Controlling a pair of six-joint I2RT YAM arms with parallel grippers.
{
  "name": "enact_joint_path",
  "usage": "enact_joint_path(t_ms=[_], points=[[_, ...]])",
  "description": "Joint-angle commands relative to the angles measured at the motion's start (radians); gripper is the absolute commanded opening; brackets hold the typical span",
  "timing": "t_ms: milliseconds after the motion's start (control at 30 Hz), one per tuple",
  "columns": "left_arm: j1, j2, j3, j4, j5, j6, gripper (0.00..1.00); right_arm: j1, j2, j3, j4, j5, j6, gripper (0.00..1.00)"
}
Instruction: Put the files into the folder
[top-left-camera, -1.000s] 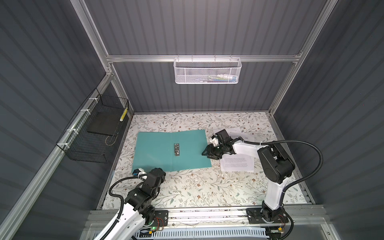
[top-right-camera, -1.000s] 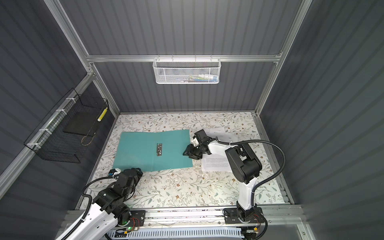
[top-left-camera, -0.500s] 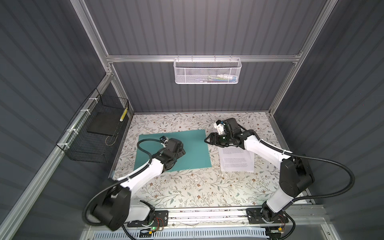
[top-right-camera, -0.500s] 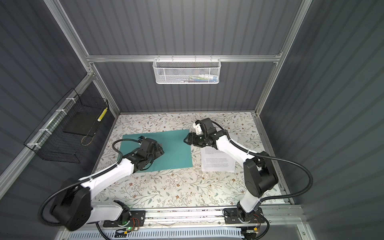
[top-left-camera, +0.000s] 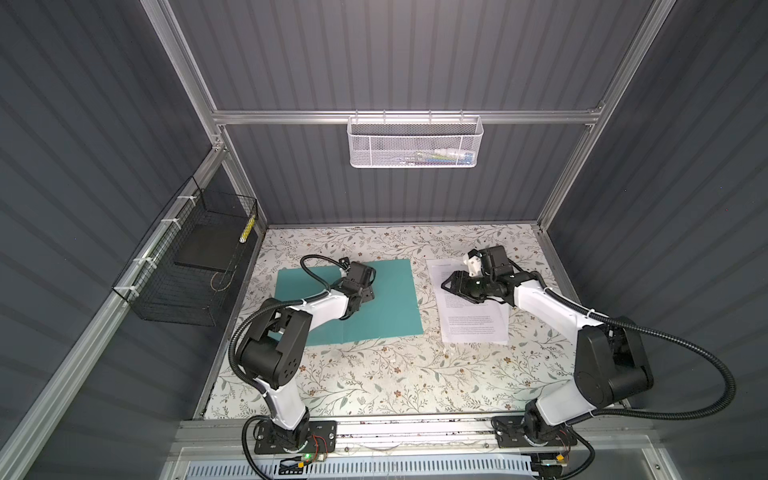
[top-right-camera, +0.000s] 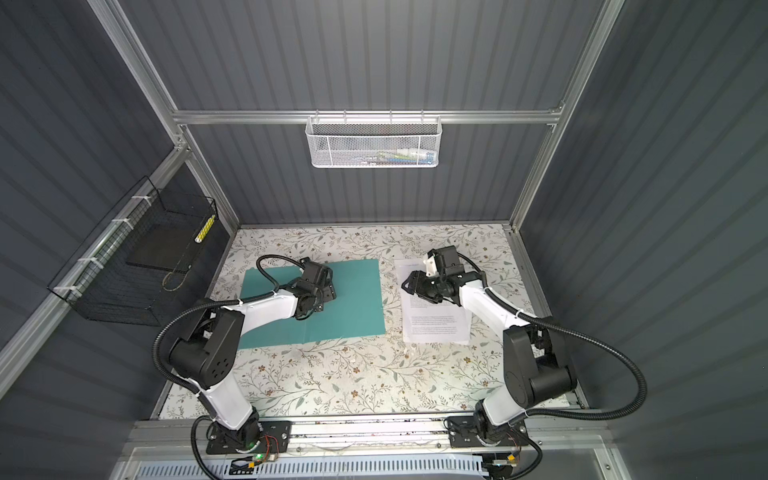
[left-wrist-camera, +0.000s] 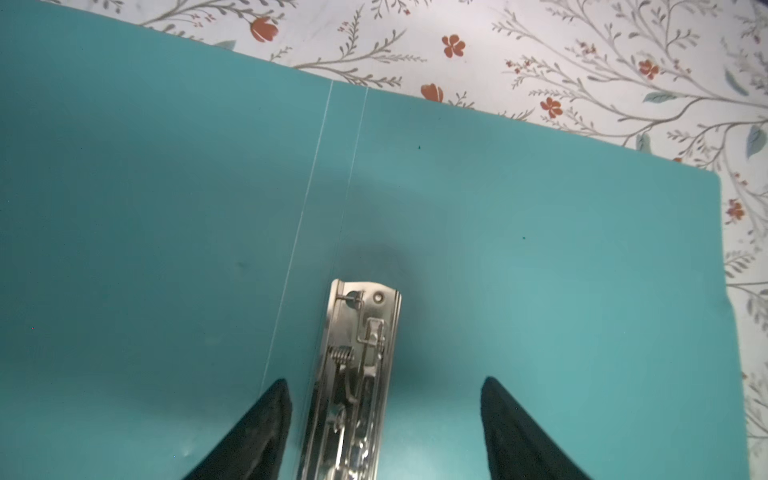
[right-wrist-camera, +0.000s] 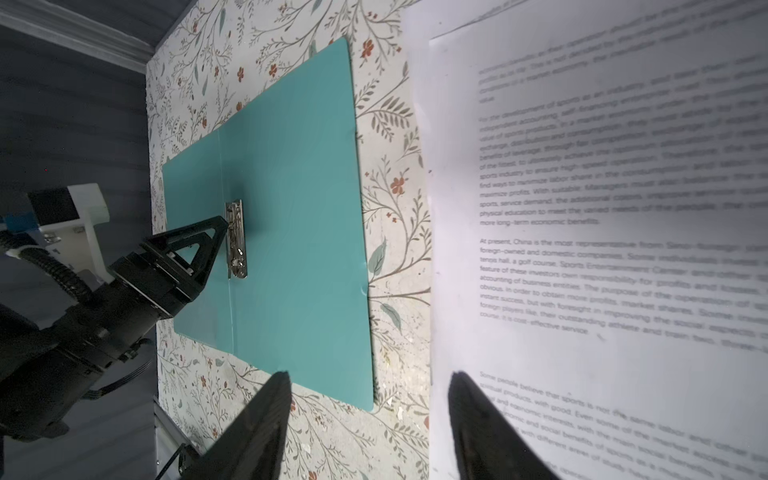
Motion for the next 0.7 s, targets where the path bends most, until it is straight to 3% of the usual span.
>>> enact_joint_path(t_ms=[0, 400, 667], points=[[0.013, 0.044, 0.034, 0.001, -0.004, 0.049, 0.72, -0.051, -0.001, -0.007, 0.029, -0.032, 0.009, 0.63], [0.013, 0.083, 0.033, 0.029, 0.079, 0.029, 0.69, -0.119, -0.031, -0.033, 0.01, 0.006, 0.01, 0.62], [-0.033, 0.096, 0.04, 0.067, 0.128, 0.007, 0.67, -0.169, -0.155, -0.107, -0.13, 0.31, -0.076, 0.65]])
